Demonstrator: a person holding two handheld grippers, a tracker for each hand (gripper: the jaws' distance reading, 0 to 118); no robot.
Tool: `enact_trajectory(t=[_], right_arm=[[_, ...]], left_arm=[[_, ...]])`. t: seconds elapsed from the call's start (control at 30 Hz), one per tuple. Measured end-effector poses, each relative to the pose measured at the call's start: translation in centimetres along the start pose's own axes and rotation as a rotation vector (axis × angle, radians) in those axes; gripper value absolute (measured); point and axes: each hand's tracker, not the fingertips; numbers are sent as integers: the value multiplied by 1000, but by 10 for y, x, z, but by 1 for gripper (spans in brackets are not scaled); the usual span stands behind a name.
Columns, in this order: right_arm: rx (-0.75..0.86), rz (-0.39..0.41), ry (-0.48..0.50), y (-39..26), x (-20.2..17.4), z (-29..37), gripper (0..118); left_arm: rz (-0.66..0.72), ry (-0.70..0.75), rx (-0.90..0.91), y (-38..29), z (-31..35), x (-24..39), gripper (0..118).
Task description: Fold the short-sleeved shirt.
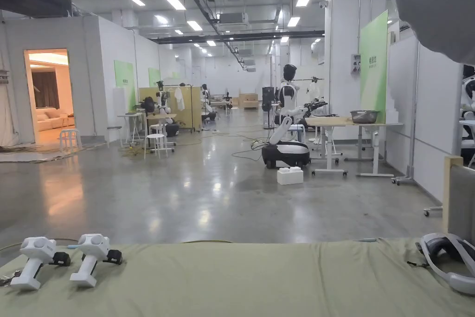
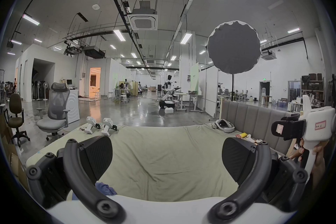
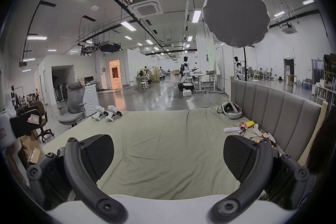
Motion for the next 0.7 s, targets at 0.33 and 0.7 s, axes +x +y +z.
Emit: enact_trajectory(t=[0.33, 0.7], right_arm=[[71, 14, 42, 0, -1, 5, 118], [151, -219, 203, 11, 26, 13, 118]], left_arm=[[-12, 71, 4, 2, -3, 9, 118], [-6, 80, 101, 15, 17, 10, 118]])
